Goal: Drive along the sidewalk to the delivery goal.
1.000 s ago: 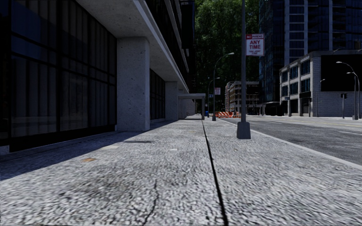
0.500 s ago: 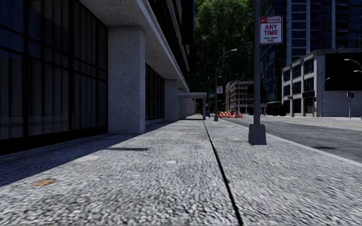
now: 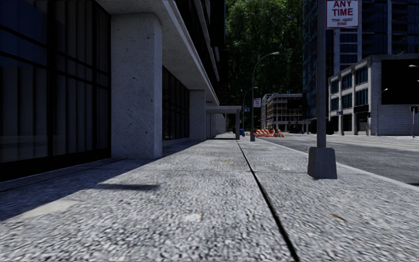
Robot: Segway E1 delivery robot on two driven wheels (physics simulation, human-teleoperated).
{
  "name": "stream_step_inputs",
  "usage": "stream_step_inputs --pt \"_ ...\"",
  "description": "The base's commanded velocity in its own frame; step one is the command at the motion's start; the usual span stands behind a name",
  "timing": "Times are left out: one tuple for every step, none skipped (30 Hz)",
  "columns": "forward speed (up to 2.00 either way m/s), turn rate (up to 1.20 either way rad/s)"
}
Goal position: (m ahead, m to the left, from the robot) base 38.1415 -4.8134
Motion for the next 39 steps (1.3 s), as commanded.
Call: stream_step_inputs --pt "2.00 0.00" --pt "2.00 0.00" --pt "2.00 0.00" --pt "2.00 0.00" --pt "2.00 0.00" --pt "2.00 0.00" --pt "2.00 0.00" --pt "2.00 0.00" --pt "2.00 0.00" --pt "2.00 0.00" --pt "2.00 0.00" --pt "2.00 0.00" --pt "2.00 0.00" --pt "2.00 0.00" --pt "2.00 0.00" --pt "2.00 0.00" --pt "2.00 0.00" --pt "2.00 0.00" --pt "2.00 0.00" --pt "2.00 0.00" --pt "2.00 0.00" --pt "2.00 0.00" --pt "2.00 0.00" --pt "2.00 0.00" --pt "2.00 0.00" --pt "2.00 0.00" --pt "2.00 0.00" --pt "2.00 0.00" --pt "2.00 0.00" --pt "2.00 0.00" --pt "2.00 0.00" --pt "2.00 0.00" --pt "2.00 0.00" --pt "2.00 -0.04" --pt "2.00 -0.08" --pt "2.00 -0.08" --pt "2.00 -0.10" --pt "2.00 -0.13" --pt "2.00 -0.20"
